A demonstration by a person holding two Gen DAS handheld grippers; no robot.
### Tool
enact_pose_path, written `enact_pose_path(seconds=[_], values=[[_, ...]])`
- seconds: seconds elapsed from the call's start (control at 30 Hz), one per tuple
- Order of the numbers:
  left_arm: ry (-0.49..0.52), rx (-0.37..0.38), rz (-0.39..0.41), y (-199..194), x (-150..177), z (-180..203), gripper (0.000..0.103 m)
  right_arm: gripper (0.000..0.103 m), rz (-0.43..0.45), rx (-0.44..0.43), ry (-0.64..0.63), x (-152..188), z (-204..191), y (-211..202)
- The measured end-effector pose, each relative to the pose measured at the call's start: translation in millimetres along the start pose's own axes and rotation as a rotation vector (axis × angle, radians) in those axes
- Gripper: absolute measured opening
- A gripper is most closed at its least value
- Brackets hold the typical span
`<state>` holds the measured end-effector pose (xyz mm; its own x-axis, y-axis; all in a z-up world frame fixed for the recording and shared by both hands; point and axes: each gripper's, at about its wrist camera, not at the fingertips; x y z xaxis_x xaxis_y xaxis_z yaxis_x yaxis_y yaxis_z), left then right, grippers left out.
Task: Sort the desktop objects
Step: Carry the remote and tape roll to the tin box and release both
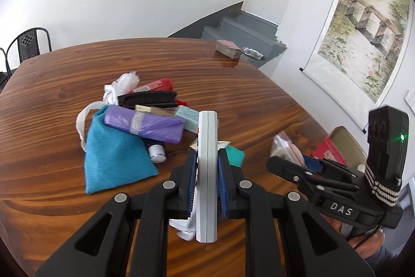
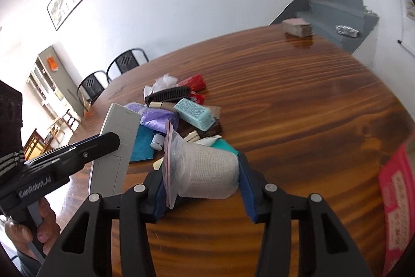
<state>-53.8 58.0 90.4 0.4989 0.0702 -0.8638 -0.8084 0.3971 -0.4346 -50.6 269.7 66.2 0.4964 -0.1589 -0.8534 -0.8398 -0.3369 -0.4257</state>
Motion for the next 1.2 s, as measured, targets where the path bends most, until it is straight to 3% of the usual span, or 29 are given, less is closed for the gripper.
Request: enact_pose_path(seconds=[0.23, 0.6, 1.0, 1.2], values=[[0.018, 0.069, -0.002, 0, 5, 46, 0.017, 0.051, 0.112, 0.108, 0.033, 6, 35, -65], [0.119, 0.252, -0.044, 19, 21, 168, 0.017, 0.051, 0.259, 0.353, 0.116, 12, 122, -179], [0.202, 0.430, -0.109, 52, 38, 277, 0.017, 0.051, 0.267, 0.518, 0.189, 29, 183, -227], [0.207, 0.454, -0.144, 76, 41, 305, 0.017, 0.052, 0.257, 0.547, 0.188, 33, 198, -233]])
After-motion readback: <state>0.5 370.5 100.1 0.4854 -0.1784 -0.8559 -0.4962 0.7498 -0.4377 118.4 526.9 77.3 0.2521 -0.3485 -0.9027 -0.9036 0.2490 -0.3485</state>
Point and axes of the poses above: each gripper's, at about its wrist camera, not at the fingertips, and y roughly the way its jaws point, z to its right, x to its underside, and after that the axes turned 14 degrees about z, right-handed
